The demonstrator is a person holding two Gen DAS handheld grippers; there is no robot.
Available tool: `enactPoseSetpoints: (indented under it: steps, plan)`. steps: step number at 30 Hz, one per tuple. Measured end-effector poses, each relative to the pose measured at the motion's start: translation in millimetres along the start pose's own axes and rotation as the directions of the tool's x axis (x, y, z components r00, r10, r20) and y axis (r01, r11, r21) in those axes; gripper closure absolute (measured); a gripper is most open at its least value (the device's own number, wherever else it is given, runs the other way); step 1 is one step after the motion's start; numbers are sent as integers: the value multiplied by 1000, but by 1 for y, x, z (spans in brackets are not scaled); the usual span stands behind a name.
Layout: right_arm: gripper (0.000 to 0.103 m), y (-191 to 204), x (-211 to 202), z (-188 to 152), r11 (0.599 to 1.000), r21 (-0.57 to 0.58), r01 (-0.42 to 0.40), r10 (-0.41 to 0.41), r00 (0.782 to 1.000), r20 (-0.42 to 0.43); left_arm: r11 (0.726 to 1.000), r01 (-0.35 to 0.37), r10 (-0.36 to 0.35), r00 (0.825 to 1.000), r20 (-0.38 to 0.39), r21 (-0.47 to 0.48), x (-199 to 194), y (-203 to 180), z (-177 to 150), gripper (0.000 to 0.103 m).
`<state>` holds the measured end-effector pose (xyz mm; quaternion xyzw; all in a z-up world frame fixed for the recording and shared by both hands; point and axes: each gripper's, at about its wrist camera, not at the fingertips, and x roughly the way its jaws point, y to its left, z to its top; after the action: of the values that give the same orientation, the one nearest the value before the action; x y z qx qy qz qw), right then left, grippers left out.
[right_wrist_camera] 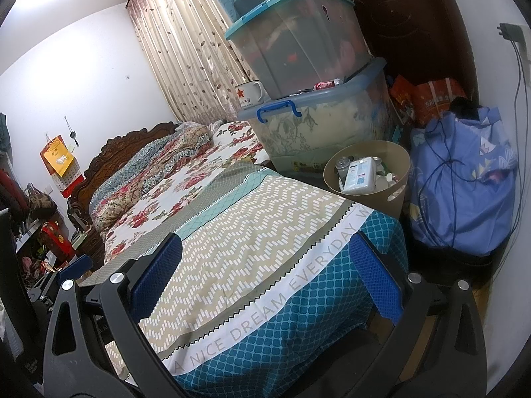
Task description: Collect trash
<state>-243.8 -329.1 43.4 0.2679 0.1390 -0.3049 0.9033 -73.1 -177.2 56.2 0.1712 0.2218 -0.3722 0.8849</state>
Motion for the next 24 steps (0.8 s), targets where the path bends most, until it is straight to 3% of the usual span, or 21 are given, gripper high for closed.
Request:
enactPoseSetpoints:
  steps: [24]
  plan:
    - [3,0,0,-1,1000,0,-1,1,1000,0,1000,2,-2,1000,-3,4,1,-1,-3,9]
